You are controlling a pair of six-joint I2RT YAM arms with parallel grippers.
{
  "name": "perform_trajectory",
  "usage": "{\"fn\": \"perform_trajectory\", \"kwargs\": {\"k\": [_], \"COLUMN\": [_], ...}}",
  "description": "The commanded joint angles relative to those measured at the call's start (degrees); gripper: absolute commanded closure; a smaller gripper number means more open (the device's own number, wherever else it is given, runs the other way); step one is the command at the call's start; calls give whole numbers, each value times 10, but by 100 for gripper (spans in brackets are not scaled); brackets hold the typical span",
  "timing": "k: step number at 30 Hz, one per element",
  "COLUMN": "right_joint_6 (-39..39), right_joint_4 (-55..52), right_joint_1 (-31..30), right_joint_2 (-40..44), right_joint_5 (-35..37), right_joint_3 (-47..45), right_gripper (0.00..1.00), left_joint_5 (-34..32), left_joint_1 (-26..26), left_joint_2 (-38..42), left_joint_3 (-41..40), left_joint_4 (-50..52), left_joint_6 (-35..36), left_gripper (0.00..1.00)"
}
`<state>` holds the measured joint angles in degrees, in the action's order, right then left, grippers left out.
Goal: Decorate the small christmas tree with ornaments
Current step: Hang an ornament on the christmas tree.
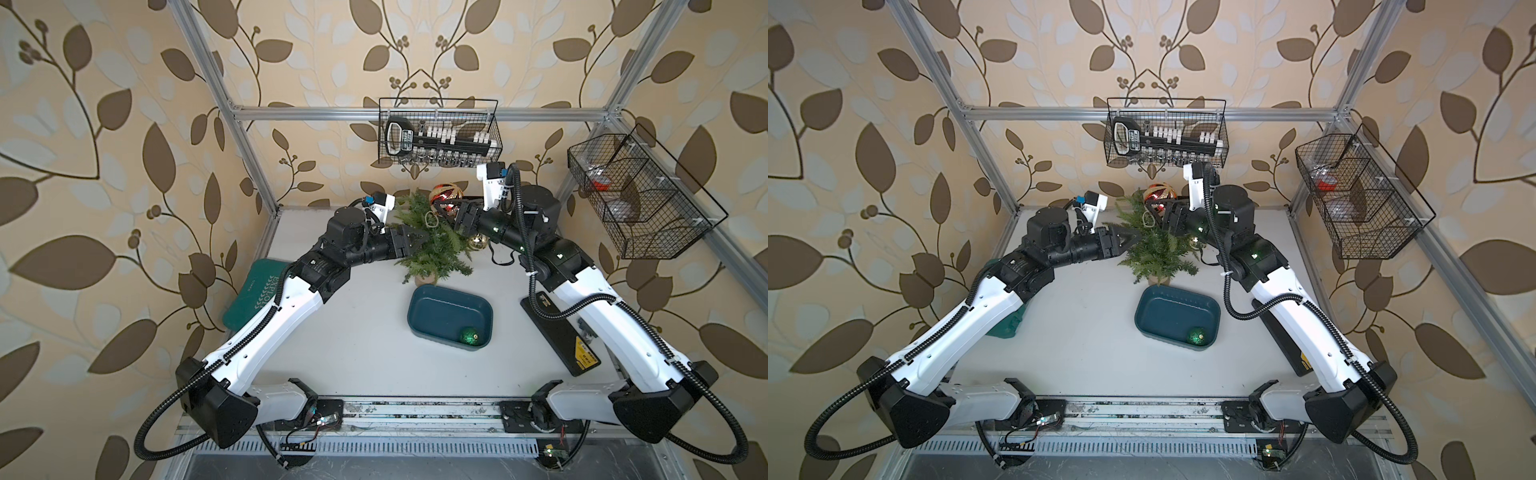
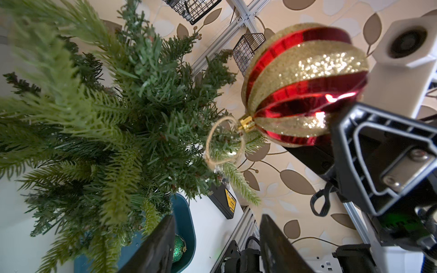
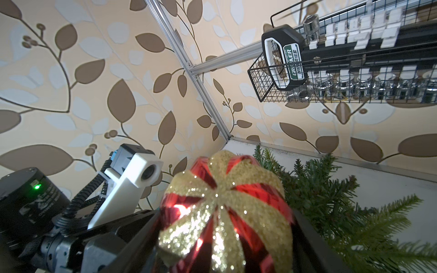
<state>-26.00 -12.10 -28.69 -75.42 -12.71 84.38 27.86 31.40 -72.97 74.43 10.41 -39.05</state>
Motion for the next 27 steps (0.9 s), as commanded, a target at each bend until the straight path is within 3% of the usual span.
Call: {"fn": "perform_trajectory", "kwargs": {"k": [1,17,27], "right_joint_6": [-9,-52,-61], "right_joint_4": [17,53,76], "right_joint_1": [1,1,0], "right_joint_2": [24,66,86], "right_joint_5": [13,-53,-91], "right_joint_3": [-19,-93,-123], "right_gripper": [40,39,33], "left_joint_5": [-10,-39,-61], "left_joint_1": [-6,-6,-6], "left_joint_2": [-7,-49,-60], "left_joint_3": [33,72,84], "left_joint_4": [-25,-13,-2], "left_joint_6": [6,20,31], "left_gripper": [45,55,60]}}
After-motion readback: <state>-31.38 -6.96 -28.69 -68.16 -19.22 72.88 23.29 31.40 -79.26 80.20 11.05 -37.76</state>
